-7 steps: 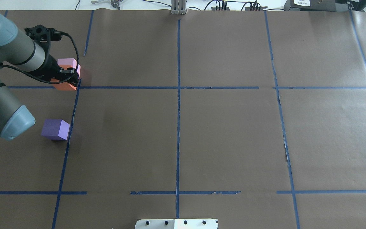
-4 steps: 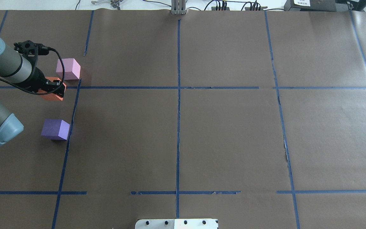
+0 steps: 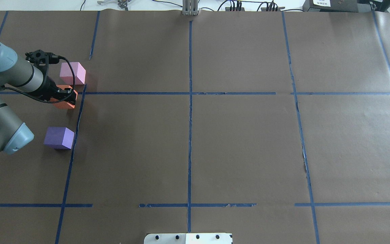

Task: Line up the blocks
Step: 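Lower the orange cube between the pink and purple cubes, aligning them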

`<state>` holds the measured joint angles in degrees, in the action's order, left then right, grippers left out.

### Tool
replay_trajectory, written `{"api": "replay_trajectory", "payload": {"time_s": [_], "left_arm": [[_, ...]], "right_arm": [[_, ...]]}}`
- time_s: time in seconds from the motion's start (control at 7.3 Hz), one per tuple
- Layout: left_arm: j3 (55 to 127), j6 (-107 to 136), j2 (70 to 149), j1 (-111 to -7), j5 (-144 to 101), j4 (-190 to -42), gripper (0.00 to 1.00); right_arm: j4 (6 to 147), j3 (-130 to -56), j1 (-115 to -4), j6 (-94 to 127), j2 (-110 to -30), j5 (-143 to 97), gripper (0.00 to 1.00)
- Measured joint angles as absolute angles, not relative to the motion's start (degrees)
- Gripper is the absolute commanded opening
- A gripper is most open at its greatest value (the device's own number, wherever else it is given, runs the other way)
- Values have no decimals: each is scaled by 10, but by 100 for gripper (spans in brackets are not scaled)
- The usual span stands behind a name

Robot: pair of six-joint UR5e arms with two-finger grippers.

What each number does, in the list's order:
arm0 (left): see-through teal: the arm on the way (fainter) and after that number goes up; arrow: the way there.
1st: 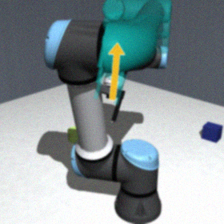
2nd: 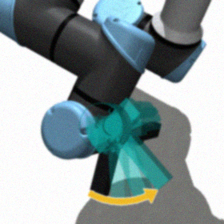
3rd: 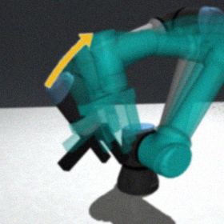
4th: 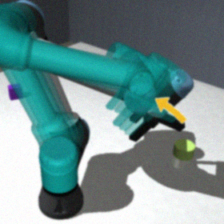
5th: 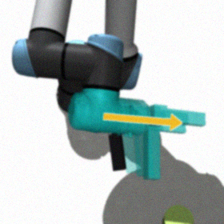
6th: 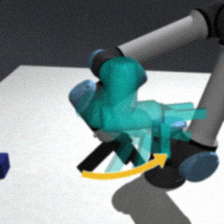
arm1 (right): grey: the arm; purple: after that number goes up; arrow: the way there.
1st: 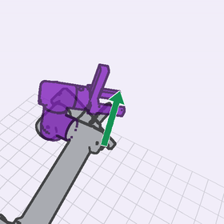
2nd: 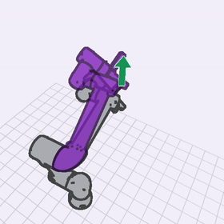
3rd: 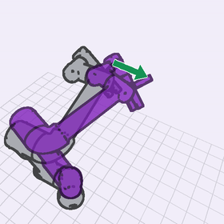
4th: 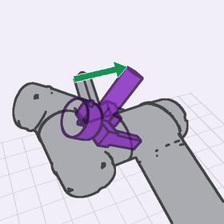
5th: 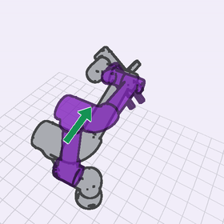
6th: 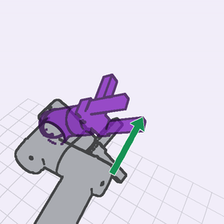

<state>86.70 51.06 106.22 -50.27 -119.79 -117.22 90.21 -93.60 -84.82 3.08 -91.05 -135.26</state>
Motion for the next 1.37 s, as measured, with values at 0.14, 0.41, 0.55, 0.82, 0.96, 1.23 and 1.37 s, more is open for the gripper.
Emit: {"api": "replay_trajectory", "payload": {"time_s": [0.14, 0.41, 0.55, 0.82, 0.96, 1.23, 1.37], "left_arm": [[859, 522, 1064, -494, -1196, -1181, 0], [852, 529, 1064, -484, -1193, -1185, 6], [851, 530, 1064, -482, -1193, -1186, 27], [852, 532, 1062, -481, -1193, -1186, 98], [852, 531, 1059, -481, -1192, -1185, 99], [857, 529, 1058, -481, -1191, -1185, 99], [861, 529, 1057, -482, -1192, -1185, 99]], "right_arm": [[902, -936, -848, 31, -911, -1353, 100], [902, -936, -848, 31, -911, -1353, 100], [902, -936, -848, 31, -911, -1353, 100], [902, -936, -848, 31, -911, -1353, 100], [902, -936, -848, 31, -911, -1353, 100], [902, -936, -848, 31, -911, -1353, 100], [902, -936, -848, 31, -911, -1353, 100]]}}
